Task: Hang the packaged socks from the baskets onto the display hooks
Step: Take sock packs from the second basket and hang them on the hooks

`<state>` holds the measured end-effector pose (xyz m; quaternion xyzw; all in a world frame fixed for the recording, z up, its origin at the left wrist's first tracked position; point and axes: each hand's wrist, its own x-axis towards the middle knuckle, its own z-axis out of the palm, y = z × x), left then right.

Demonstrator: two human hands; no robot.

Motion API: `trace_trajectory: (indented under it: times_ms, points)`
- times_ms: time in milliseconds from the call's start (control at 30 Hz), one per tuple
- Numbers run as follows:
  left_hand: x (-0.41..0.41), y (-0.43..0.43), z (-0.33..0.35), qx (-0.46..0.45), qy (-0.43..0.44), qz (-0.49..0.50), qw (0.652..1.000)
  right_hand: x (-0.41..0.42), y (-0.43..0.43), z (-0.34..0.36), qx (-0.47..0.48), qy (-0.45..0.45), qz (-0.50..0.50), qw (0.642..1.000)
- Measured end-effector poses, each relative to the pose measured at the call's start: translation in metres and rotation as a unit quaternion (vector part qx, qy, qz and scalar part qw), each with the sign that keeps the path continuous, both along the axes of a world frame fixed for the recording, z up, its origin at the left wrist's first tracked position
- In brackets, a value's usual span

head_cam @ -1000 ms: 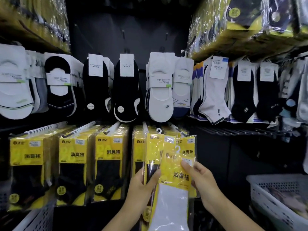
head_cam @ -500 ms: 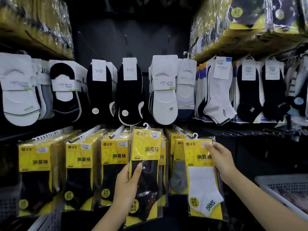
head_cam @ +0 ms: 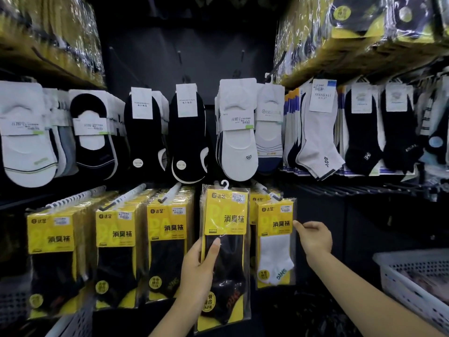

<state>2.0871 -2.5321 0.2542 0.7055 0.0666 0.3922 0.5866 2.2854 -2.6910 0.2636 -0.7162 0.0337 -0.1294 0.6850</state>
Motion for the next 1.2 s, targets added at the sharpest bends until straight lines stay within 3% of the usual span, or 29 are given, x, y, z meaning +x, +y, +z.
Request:
trace_trajectory:
  times_ms: [67, 167, 300, 567, 700, 833, 1000, 1200]
  points:
    - [0.002, -0.003, -0.003, -0.011, 0.004, -0.008, 1.0, -0.01, -0.001, -0.004, 0.037, 0.004, 0.034, 0.999]
    - [0.008, -0.009, -0.008, -0.011, 0.009, -0.031, 0.999, -0.04, -0.001, 0.0, 0.094, -0.021, 0.188, 0.977]
    - [0.022, -0.023, -0.015, -0.013, 0.032, -0.08, 0.996, -0.078, -0.001, 0.009, 0.079, -0.047, 0.339, 0.936]
    - [0.051, -0.053, -0.015, -0.026, 0.096, -0.136, 0.986, -0.069, -0.02, -0.002, 0.177, -0.038, 0.219, 0.959]
    - [0.067, -0.068, -0.015, -0.002, 0.12, -0.124, 0.985, -0.05, -0.025, 0.003, 0.139, -0.061, 0.199, 0.968]
    - [0.08, -0.069, -0.019, -0.009, 0.127, -0.093, 0.988, -0.03, -0.014, 0.01, 0.077, -0.076, 0.241, 0.965]
    - [0.102, -0.059, -0.023, 0.019, 0.139, -0.075, 0.987, -0.002, 0.003, 0.013, 0.061, -0.047, 0.257, 0.963]
    - [0.139, -0.049, -0.025, 0.036, 0.173, -0.058, 0.983, 0.035, 0.022, -0.003, 0.059, 0.025, 0.184, 0.981]
